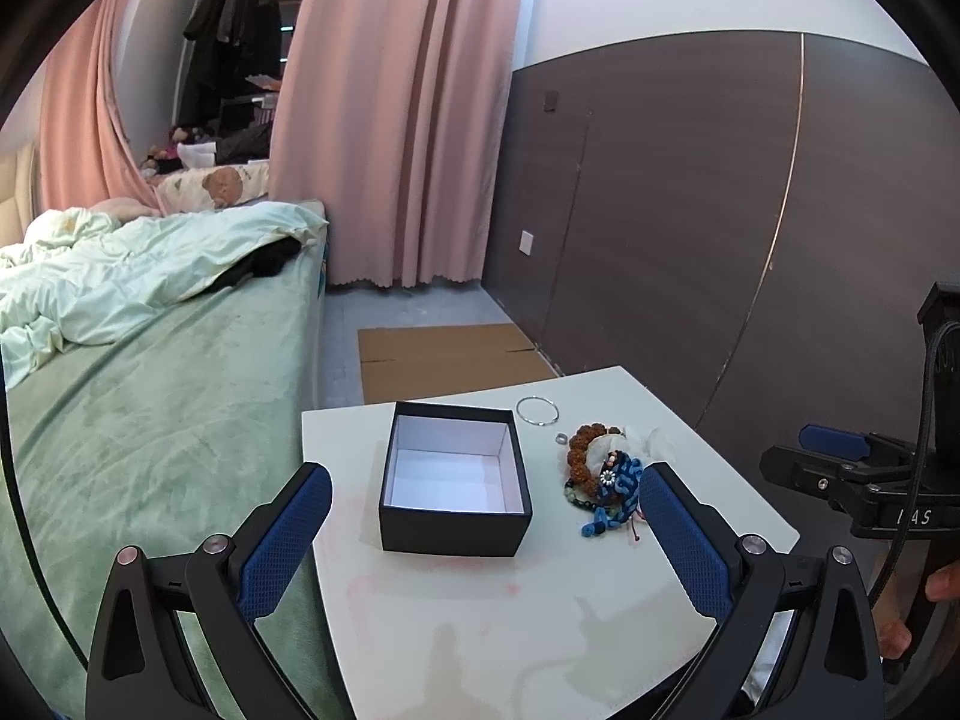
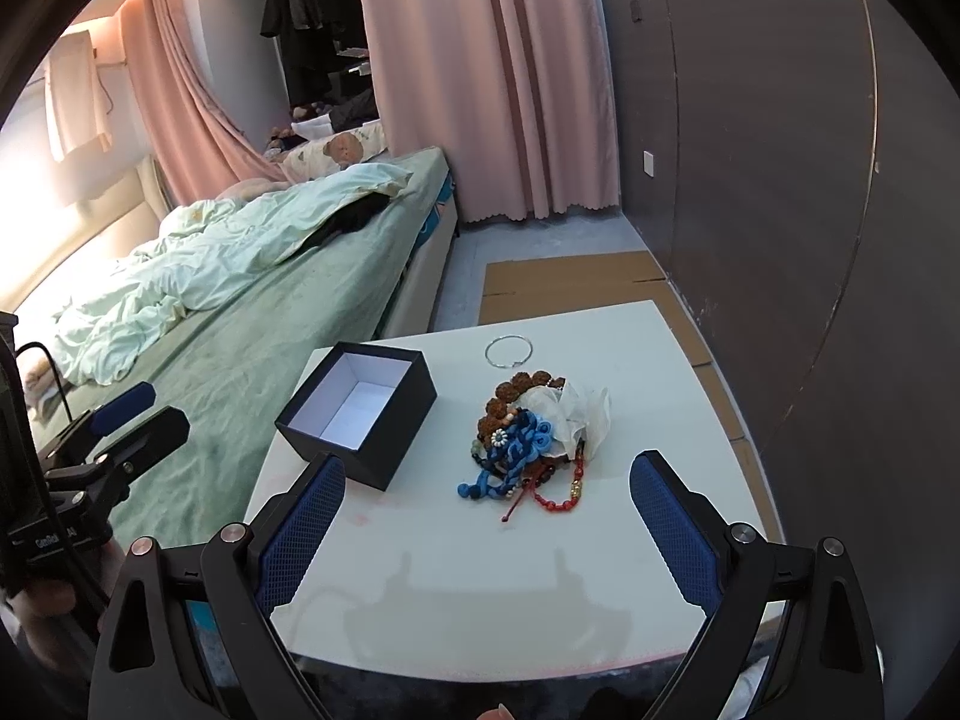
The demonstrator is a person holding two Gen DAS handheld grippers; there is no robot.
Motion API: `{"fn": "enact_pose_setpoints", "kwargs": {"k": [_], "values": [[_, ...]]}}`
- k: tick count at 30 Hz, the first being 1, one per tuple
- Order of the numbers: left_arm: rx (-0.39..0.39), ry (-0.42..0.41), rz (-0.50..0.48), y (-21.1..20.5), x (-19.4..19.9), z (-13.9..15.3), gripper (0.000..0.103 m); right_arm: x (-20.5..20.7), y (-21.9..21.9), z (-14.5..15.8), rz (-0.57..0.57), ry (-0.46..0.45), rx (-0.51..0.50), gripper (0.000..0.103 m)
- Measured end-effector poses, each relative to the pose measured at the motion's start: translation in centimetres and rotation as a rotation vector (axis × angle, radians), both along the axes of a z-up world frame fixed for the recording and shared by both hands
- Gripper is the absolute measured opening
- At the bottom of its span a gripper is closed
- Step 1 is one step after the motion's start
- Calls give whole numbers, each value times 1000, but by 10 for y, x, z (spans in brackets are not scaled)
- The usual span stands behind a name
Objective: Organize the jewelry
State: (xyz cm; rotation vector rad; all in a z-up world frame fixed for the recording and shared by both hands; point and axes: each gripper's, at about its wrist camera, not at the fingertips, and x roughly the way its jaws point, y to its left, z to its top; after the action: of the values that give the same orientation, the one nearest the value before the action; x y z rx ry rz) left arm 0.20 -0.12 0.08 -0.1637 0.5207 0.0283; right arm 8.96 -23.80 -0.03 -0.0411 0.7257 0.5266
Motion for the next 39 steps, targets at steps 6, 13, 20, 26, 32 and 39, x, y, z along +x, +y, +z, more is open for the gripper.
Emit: {"fn": "enact_pose_setpoints", "kwargs": {"k": [6,13,20,26,32,39], "values": [[5,-2,4,0,0,0,102,-1,0,0,0,-1,0,96],[5,-7,5,-1,1,0,102,0,1,-1,-8,-2,-1,96],[-4,-10,4,-2,4,2,102,1,3,-1,-16,-8,-1,96],[-43,-8,11,0,17,3,102,15,-3,1,-47,18,44,96],[-89,3,14,-5,39,-2,102,44,-24,1,-127,85,139,95],[-118,59,-24,-16,69,-17,87,77,-44,-22,-185,209,224,73]]}}
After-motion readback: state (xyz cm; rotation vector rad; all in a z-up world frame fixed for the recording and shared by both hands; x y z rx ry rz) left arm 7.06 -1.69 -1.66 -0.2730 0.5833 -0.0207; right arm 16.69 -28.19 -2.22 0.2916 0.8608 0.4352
